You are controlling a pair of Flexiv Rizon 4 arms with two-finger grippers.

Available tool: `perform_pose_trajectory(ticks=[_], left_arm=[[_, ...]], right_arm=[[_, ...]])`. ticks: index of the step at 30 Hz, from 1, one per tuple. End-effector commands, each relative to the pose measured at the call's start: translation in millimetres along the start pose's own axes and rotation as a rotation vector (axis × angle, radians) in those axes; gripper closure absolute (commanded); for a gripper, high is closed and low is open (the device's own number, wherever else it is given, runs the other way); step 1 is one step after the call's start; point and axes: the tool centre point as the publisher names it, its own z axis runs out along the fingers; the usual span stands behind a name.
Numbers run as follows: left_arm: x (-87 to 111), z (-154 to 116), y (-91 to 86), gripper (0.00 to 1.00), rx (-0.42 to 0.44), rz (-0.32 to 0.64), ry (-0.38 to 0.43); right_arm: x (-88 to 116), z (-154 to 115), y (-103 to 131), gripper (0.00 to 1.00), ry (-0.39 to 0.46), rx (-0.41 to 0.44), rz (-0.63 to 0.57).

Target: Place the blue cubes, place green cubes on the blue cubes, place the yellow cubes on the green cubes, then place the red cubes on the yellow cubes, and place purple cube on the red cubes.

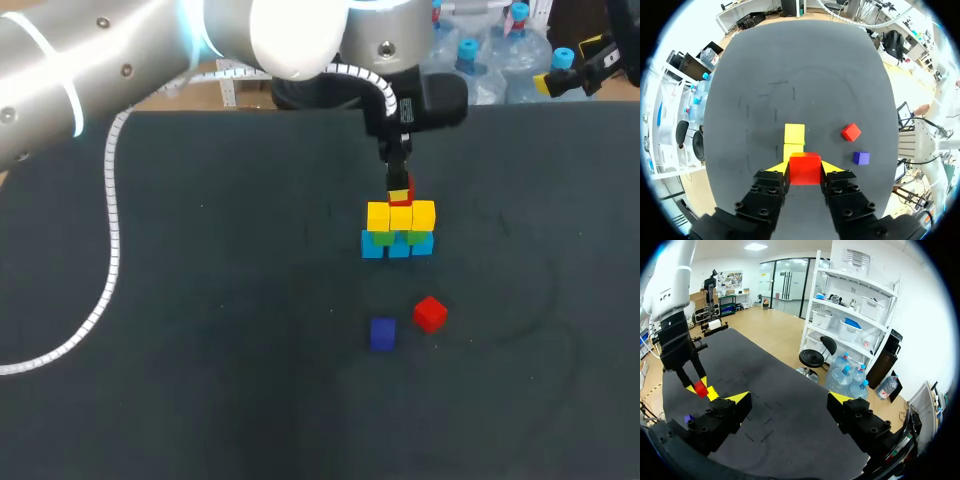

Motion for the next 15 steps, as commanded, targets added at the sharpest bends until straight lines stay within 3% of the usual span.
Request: perform_pose_trajectory(ticks=[1,15], left_arm=[[2.7,5,-2.7,1.0,-0.014,-0.006,0.005],[10.2,16,1.1,1.0,-0.016,-0.029,0.015]], right_arm=[[0,-1,4,0.0,0.002,0.043,0.001],[0,-1,4,0.0,0.002,0.043,0.001]])
